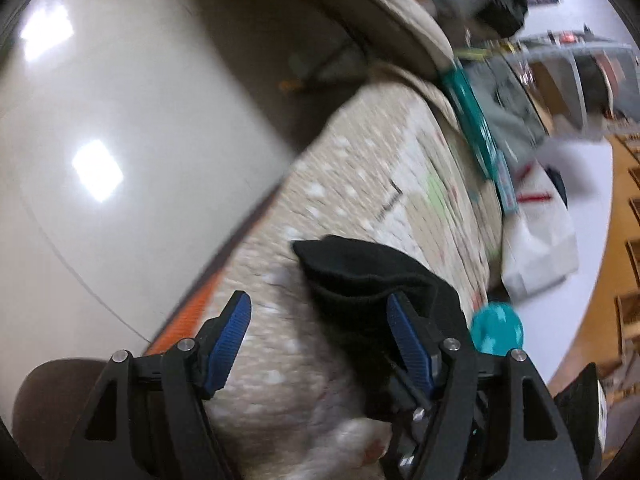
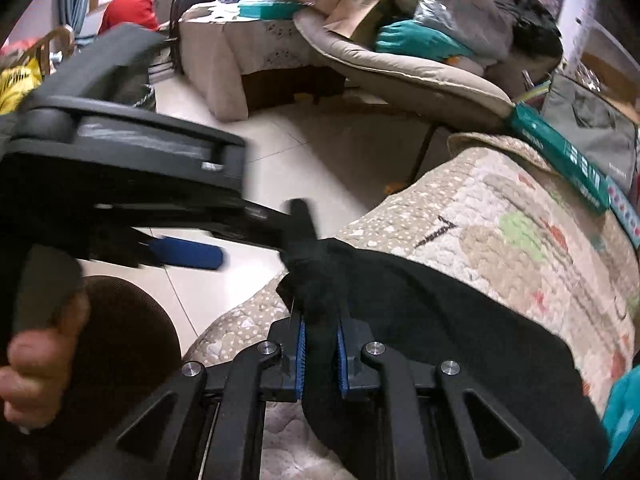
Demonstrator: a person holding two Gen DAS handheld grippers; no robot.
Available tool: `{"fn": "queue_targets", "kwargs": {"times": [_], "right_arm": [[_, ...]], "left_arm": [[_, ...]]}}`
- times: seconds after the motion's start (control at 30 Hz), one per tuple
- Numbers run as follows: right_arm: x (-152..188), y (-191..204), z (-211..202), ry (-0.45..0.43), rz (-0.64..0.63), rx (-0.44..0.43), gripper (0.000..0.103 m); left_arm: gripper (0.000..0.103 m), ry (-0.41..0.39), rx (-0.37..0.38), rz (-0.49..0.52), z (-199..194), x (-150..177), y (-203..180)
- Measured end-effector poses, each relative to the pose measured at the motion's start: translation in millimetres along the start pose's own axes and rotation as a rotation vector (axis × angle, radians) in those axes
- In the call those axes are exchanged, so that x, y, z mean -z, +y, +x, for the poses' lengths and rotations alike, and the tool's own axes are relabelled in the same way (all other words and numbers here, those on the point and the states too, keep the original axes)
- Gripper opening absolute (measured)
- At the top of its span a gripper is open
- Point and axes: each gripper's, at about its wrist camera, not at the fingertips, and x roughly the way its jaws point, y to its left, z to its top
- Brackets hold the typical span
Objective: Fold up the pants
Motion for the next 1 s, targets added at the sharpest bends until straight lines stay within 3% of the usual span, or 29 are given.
{"fn": "queue_targets", "kwargs": {"times": [0.17,0.2,0.23,0.3,0.33,0.6,0.73,1.0], "right_arm": [[6.3,-3.2,-5.6,-0.023,0.047,-0.012,0.013],[7.0,-2.8,-5.9,-0.026,0.055,-0.013,0.013],[7.7,-2.0,-6.2,-0.027,0.061,-0.016,0.013],[8.8,-0.9,-7.3,-0.031,0.066,-0.014,0.013],[9.3,-0.8,-8.4,-0.036,0.068,-0.009,0.013],[11.4,-29.8,-38.7,-0.096,0.182,0.007,0.013],[19.9,-55.9,-60.4,-0.123,0.268,0.030,0.013],[70.1,-133.1,-99.9,-0.143,0.562,0.075,0.013]], "left_arm": [[0.070,0.093,0.057,-0.006,25.8,-5.3,-8.3],[0.066,0.110,0.072,-0.006,30.8,-4.8,-10.3],[0.041,0.119,0.105,-0.003,33.7,-5.0,-13.1],[0.021,0.123,0.118,0.005,33.8,-6.7,-17.1],[0.017,0.114,0.127,0.010,32.5,-7.7,-20.1],[0.016,0.112,0.185,0.060,31.4,-7.7,-59.8],[0.016,0.125,0.186,0.127,38.9,-1.2,-99.3],[0.016,0.194,0.161,0.289,81.4,26.2,-189.2]]}}
